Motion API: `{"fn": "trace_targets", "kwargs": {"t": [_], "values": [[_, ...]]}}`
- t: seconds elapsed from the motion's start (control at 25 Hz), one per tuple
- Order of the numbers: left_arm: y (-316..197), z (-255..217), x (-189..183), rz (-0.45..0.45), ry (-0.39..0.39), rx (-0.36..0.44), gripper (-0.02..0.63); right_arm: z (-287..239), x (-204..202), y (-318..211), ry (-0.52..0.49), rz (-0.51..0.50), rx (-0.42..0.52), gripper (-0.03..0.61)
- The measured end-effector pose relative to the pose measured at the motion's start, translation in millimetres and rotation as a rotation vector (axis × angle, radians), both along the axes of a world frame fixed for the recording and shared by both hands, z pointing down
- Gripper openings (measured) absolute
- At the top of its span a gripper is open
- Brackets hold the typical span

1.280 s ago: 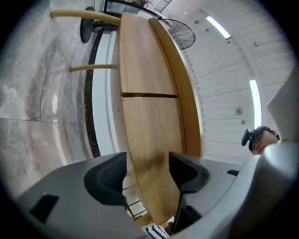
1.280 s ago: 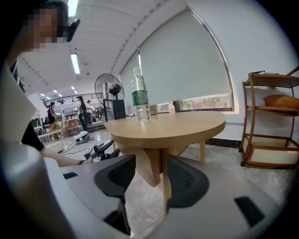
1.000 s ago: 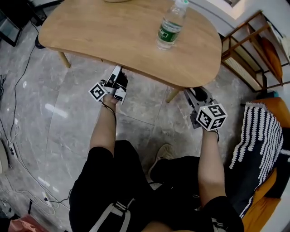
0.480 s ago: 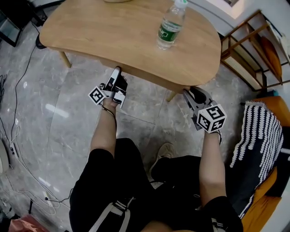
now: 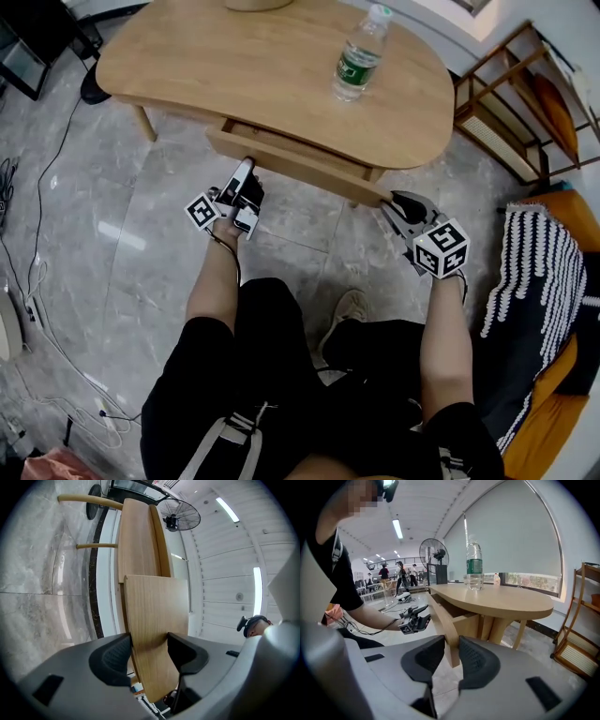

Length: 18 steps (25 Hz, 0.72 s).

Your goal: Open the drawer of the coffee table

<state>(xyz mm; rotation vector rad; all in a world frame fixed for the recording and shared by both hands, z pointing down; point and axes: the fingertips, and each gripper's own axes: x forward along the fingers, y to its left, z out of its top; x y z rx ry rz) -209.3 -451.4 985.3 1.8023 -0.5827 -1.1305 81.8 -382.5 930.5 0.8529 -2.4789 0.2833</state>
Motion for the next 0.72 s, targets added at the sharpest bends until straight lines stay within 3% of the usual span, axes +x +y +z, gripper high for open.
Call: {"fn": "trace_targets", "kwargs": {"t": [0.72], "values": [[81, -5, -15, 0.046, -0.021, -0.052, 0.255, -5, -17, 79, 0.098, -0.130, -0.048, 0.103]]}}
